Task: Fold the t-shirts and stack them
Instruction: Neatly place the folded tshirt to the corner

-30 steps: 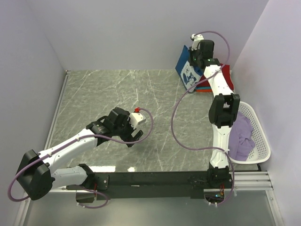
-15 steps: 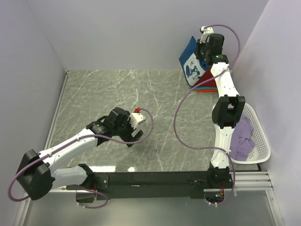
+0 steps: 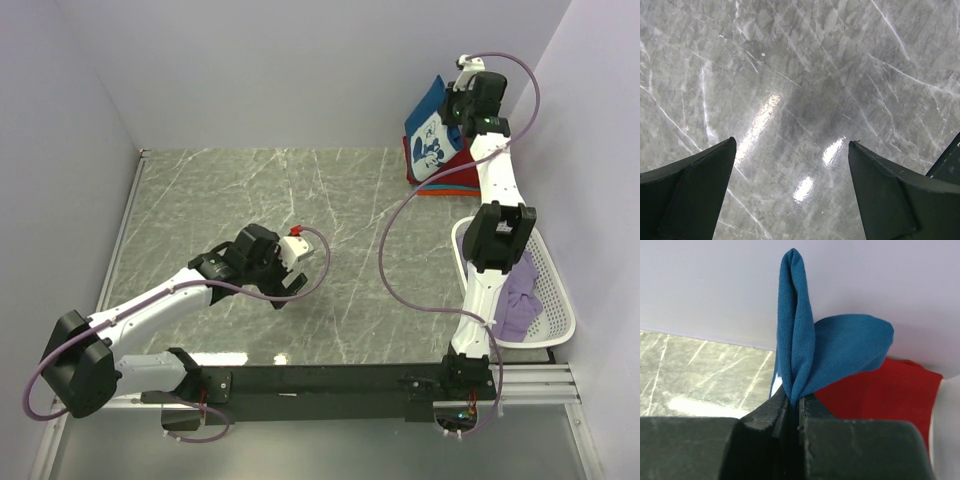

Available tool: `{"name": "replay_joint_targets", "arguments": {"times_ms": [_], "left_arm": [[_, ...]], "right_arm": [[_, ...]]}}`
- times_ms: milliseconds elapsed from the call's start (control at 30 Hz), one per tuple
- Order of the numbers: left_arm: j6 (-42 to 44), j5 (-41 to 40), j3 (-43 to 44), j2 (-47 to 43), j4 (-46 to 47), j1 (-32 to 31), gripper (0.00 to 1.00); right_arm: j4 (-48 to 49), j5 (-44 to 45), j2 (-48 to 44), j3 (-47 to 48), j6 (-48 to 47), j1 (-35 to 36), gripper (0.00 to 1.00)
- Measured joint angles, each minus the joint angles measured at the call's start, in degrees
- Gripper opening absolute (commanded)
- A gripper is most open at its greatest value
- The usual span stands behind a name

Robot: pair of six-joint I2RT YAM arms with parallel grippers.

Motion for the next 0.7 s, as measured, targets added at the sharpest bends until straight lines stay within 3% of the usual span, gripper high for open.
{"name": "replay_joint_targets", "arguments": {"times_ms": [700], "left_arm": [[1.6,-0.1,2.5,3.6,-2.4,0.0,1.0]], "right_arm": [[2.5,-2.4,4.6,0.0,-6.7,-4.3,0.0]]}}
